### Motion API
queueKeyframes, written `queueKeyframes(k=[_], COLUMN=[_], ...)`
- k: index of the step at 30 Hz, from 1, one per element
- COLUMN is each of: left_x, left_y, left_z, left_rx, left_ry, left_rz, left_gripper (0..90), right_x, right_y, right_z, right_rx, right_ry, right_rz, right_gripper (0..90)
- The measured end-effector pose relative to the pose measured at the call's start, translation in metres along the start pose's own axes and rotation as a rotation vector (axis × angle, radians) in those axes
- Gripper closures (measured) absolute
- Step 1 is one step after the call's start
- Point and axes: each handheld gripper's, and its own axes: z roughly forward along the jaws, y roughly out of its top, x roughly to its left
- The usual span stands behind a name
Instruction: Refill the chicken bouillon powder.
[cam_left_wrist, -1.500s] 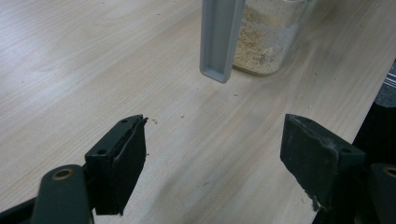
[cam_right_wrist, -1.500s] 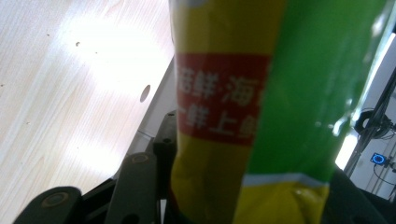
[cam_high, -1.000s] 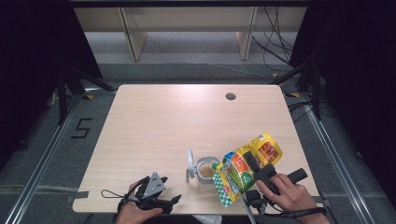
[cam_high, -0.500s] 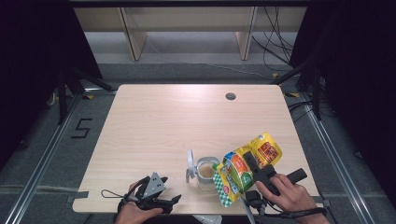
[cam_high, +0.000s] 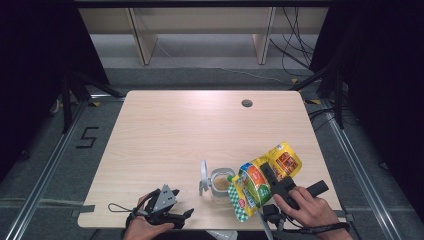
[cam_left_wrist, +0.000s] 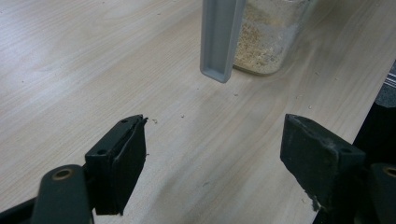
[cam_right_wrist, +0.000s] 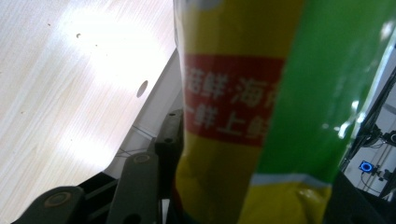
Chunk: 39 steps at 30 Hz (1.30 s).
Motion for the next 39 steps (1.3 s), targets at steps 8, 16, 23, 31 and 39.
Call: queueKeyframes(k=[8,16,23,31,39], left_x=[0.0008,0.0000,0.0009,0.0000,0.0009], left_y=[0.0000,0.0003,0.0004,0.0002,0.0005], left_z=[-0.0003,-0.0007,-0.0010,-0.0006,-0.0014], left_rx=[0.004,0.005,0.011,0.002,0.014], left_ry=[0.007,0.005,0.007,0.004,0.008], left_rz=[0.013,0.001,0.013,0.000,0.012], left_gripper=[22.3,22.3,22.3,22.3,22.3], right_x=[0.0000,0.0001,-0.0005,-0.0006,0.0001], right_y=[0.0006,0.0004,0.0001,-0.0018,-0.0035], right_z=[-0.0014,-0.0013,-0.0012,-0.0002,0.0003], right_rx=[0.004,0.006,-0.001,-0.011,-0.026], right_ry=[-0.007,-0.009,-0.001,-0.002,0.021], right_rz=[-0.017,-0.016,-0.008,-0.001,0.038], right_gripper=[59.9,60.2,60.5,61.5,62.0])
